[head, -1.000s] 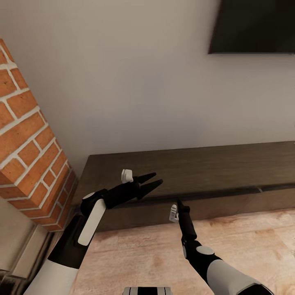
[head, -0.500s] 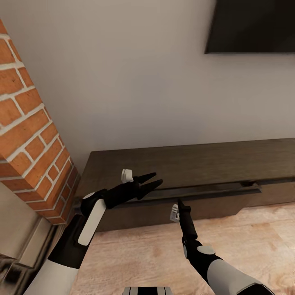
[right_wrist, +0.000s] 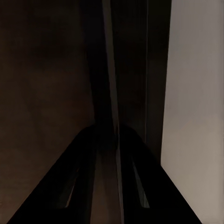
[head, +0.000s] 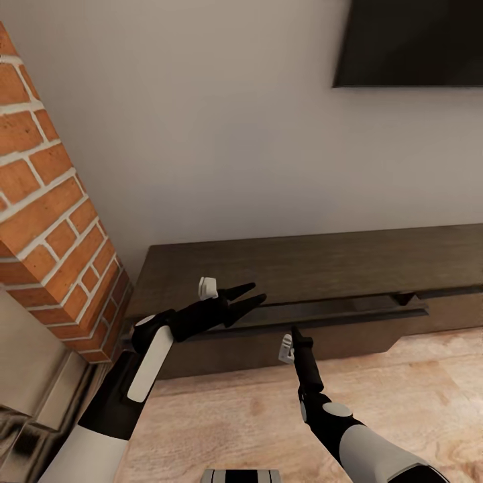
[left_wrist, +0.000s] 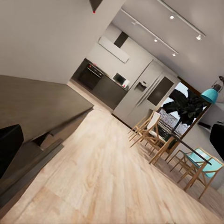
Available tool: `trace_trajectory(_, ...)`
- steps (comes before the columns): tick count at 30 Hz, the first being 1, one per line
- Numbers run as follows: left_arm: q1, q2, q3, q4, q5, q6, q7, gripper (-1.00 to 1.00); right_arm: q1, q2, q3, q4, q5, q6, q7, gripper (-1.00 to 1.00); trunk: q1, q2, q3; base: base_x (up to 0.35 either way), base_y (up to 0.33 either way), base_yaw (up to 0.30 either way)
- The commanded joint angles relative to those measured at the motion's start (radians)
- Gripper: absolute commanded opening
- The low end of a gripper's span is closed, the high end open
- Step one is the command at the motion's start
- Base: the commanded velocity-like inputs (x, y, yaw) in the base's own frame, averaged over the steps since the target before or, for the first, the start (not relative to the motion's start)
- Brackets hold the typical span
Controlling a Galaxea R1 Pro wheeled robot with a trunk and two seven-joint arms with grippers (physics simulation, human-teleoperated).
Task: Place each of the two pumpkins and all three candles from the living room inside a cabinet in the living room (use any cabinet), then make sure every cabinet is closed, and position the cauldron so it is next to a table in the living room.
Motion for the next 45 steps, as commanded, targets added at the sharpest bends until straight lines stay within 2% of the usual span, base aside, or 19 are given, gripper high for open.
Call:
trace_trajectory(1, 0.0, 0.0, 0.0, 0.0, 0.0, 0.0, 0.0, 1.0, 0.001, 0.001, 0.016, 0.0, 0.005, -0.004, 0.01, -1.0, 0.0, 0.0, 0.0, -0.145, 0.0, 0.0)
trace_trajectory(45, 0.0, 0.002, -0.001, -0.001, 0.002, 0.001, -0.001, 1.0, 0.001, 0.001, 0.017, 0.0, 0.005, -0.003, 0.01, -1.0, 0.0, 0.0, 0.0, -0.08, 0.0, 0.0)
